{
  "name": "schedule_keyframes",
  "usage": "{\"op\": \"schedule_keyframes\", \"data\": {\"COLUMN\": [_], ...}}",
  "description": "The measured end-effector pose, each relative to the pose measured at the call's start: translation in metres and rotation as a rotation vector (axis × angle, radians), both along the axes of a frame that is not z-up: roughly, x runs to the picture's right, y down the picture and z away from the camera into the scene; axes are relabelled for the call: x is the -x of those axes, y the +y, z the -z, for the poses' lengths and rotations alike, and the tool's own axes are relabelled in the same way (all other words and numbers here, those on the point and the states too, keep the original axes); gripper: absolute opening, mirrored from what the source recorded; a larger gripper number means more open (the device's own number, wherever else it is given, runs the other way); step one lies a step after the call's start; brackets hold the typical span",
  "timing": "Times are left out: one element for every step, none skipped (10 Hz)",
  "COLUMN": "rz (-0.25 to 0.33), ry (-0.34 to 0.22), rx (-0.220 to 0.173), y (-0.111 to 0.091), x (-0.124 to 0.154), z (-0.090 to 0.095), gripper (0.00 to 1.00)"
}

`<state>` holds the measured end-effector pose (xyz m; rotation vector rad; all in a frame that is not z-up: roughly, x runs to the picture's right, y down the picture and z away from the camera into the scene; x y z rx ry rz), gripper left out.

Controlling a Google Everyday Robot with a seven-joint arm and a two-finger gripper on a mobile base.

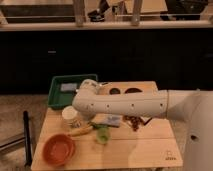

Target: Place fork in red bowl

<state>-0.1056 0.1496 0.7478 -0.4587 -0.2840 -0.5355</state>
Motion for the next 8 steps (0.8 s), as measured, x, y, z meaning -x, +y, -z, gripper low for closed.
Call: {"op": "schedule_keyframes", "data": {"rz": [0.016, 0.030, 0.051, 0.073, 0.090, 0.107, 0.140, 0.165], "ry": [-0.011, -0.023, -0.043, -0.068, -0.085, -0.099, -0.127, -0.149], "rx": [0.004, 0.006, 0.006, 0.003, 0.001, -0.001, -0.002, -0.002], "y": [0.004, 0.008, 0.014, 0.018, 0.022, 0.026, 0.034, 0.042], "x": [0.003, 0.006, 0.014, 0.024, 0.030, 0.035, 0.047, 0.057], "z": [0.003, 0.006, 0.012, 0.020, 0.025, 0.030, 0.038, 0.045], "gripper": [0.02, 0.02, 0.02, 0.02, 0.02, 0.02, 0.02, 0.02]}}
